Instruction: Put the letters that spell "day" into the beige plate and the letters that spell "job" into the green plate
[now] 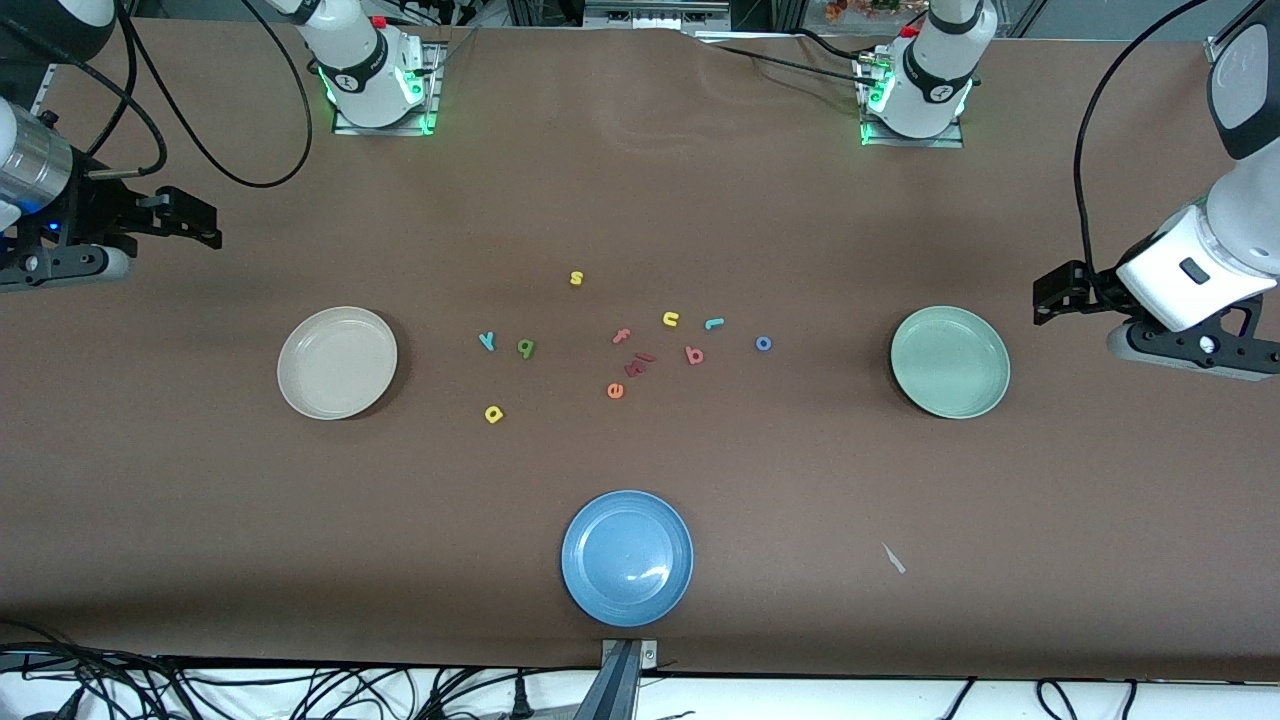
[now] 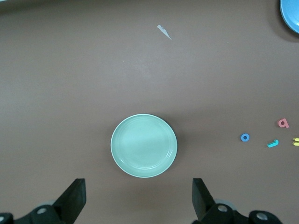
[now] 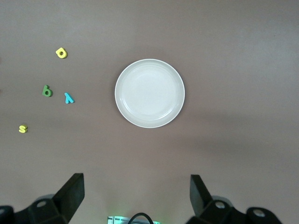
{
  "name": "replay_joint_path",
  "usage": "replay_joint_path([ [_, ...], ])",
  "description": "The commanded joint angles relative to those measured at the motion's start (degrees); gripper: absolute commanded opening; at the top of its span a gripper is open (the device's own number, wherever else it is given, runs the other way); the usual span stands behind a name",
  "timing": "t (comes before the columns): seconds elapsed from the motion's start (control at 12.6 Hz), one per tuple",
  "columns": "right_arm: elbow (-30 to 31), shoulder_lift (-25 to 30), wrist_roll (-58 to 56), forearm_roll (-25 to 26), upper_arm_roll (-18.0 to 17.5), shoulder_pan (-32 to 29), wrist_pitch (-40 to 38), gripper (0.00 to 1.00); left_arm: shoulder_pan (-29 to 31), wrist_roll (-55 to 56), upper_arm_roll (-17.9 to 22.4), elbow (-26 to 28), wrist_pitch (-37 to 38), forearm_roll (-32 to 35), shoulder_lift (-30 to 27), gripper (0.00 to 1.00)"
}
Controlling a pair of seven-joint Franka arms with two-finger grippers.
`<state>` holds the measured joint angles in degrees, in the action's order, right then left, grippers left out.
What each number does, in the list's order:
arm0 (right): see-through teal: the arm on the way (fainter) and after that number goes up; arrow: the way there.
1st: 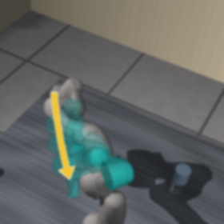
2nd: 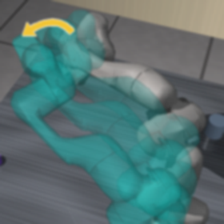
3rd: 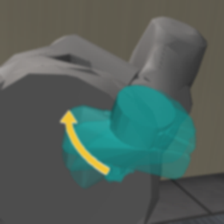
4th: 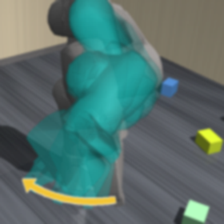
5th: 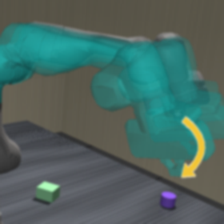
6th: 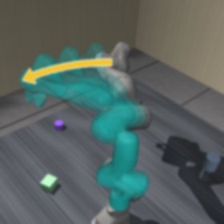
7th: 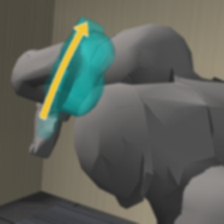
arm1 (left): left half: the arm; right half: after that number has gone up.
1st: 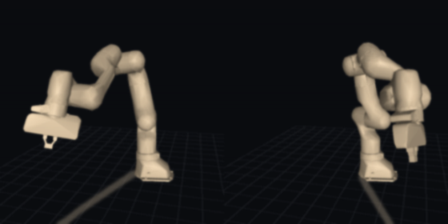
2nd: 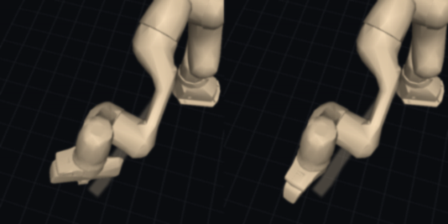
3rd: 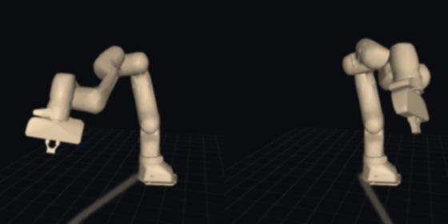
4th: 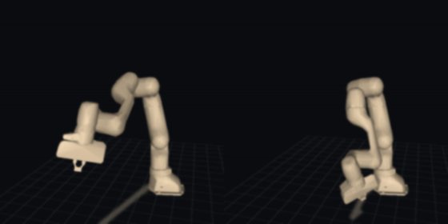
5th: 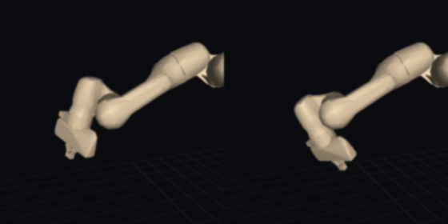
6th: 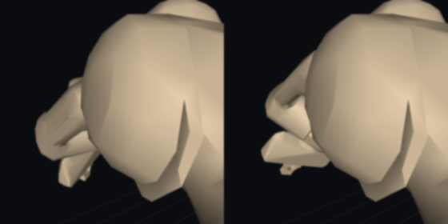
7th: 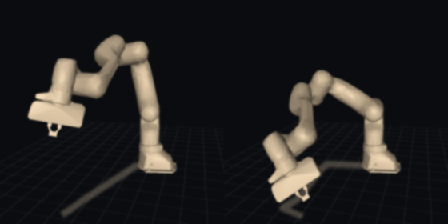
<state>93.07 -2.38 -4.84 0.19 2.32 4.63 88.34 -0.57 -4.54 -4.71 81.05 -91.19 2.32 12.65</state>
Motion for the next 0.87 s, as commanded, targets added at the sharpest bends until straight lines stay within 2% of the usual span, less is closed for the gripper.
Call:
replay_joint_path([
  [0.0,0.4,0.4,0.2,0.2,-0.7,-0.4,-0.7,1.00,-0.2,-0.9,0.0,-0.8,0.6,0.9,0.2,1.00],
  [0.32,0.6,0.4,-0.4,0.3,-1.1,-0.1,-0.7,1.00,0.0,-1.0,0.0,-0.8,0.6,0.9,0.3,1.00],
  [0.56,1.0,0.4,1.1,0.4,-3.6,0.1,-0.6,1.00,0.0,-1.1,0.1,-0.8,0.5,0.9,0.6,1.00],
  [0.8,1.1,0.0,2.7,0.7,-8.0,0.1,-0.3,1.00,-0.2,-0.8,0.1,0.0,2.6,1.1,1.1,1.00],
])
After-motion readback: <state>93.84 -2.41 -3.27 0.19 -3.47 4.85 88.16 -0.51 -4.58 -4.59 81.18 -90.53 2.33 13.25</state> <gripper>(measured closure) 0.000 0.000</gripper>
